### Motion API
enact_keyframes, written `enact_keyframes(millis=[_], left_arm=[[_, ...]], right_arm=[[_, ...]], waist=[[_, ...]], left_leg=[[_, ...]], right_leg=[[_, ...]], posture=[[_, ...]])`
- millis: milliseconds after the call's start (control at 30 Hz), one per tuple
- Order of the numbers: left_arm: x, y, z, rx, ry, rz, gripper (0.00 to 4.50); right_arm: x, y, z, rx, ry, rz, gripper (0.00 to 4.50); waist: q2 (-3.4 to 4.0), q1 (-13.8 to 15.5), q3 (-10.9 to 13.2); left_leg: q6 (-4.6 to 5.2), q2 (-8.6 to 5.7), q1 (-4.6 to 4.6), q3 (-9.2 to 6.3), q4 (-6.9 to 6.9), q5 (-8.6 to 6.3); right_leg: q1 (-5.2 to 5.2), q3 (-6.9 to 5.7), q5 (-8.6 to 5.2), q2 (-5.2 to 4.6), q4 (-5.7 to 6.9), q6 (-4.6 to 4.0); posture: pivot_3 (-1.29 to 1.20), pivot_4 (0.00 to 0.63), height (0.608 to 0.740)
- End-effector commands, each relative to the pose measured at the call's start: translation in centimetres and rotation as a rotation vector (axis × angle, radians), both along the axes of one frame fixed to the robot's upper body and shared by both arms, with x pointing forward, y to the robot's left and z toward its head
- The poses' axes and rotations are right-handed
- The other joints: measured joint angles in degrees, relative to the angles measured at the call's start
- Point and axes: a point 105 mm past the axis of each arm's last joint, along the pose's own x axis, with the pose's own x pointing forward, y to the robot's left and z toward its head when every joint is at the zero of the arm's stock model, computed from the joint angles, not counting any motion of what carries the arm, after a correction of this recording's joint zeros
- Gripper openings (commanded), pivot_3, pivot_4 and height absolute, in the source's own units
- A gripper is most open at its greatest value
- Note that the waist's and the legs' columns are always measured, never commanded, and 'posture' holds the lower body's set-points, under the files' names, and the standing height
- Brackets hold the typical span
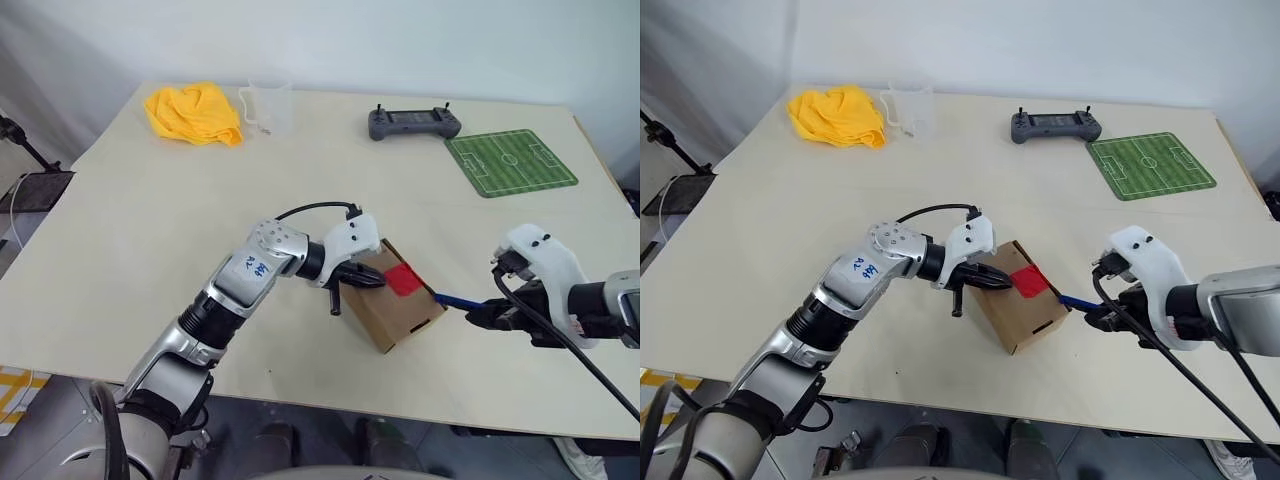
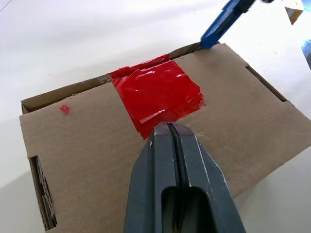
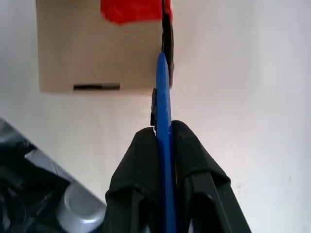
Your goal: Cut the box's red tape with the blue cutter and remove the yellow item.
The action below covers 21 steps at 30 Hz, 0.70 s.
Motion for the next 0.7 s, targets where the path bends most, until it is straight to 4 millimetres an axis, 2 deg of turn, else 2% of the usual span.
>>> enact_keyframes(millis=[33,200,333,400,600,700], left_arm=[[0.0,0.6,-3.4,0.102,0.072,0.024,0.00],[0.1,0.5,-1.5,-0.033,0.067,0.004,0.00],[0.6,1.0,1.6,-0.214,0.023,-0.009,0.00],[0.7,1.8,2.3,-0.256,0.005,-0.012,0.00],[-1.1,6.5,4.4,-0.366,0.023,-0.075,0.00],[-1.3,8.8,4.3,-0.361,0.023,-0.031,0.00]], right_arm=[[-0.8,1.7,2.1,0.052,-0.035,0.113,0.10],[0.0,0.2,5.4,0.113,-0.190,0.044,0.10],[0.6,-2.5,6.8,0.201,-0.346,-0.064,0.10],[0.8,-3.5,6.8,0.261,-0.406,-0.091,0.10],[2.9,-9.3,0.9,0.134,-0.557,-0.184,0.10],[3.6,-10.9,-1.9,0.044,-0.639,-0.148,0.10]], waist=[[0.01,0.02,0.00],[0.00,0.13,0.00],[-0.03,0.38,0.02],[-0.05,0.37,0.03],[-0.01,-0.03,0.07],[0.02,-0.30,0.09]], left_leg=[[0.01,0.00,0.06,-0.01,-0.03,-0.02],[0.00,0.05,0.21,-0.03,-0.24,-0.03],[-0.02,0.05,0.09,-0.10,-0.21,-0.03],[-0.14,0.02,-0.18,-0.09,-0.13,0.04],[-0.26,-0.03,-0.34,0.07,0.03,0.10],[-0.22,-0.12,-0.18,0.46,0.02,0.10]], right_leg=[[0.07,-0.01,-0.01,-0.01,-0.03,-0.01],[0.23,-0.03,-0.01,-0.01,-0.20,-0.03],[0.21,-0.14,0.03,0.04,-0.31,0.04],[0.01,-0.17,0.06,0.10,-0.06,0.10],[-0.21,-0.16,0.07,0.25,0.17,0.13],[-0.30,-0.21,0.12,0.29,0.36,0.22]], posture=[[0.00,0.150,0.740],[0.00,0.150,0.740],[0.00,0.150,0.740],[0.00,0.150,0.740],[0.00,0.150,0.740],[0.00,0.150,0.740]])
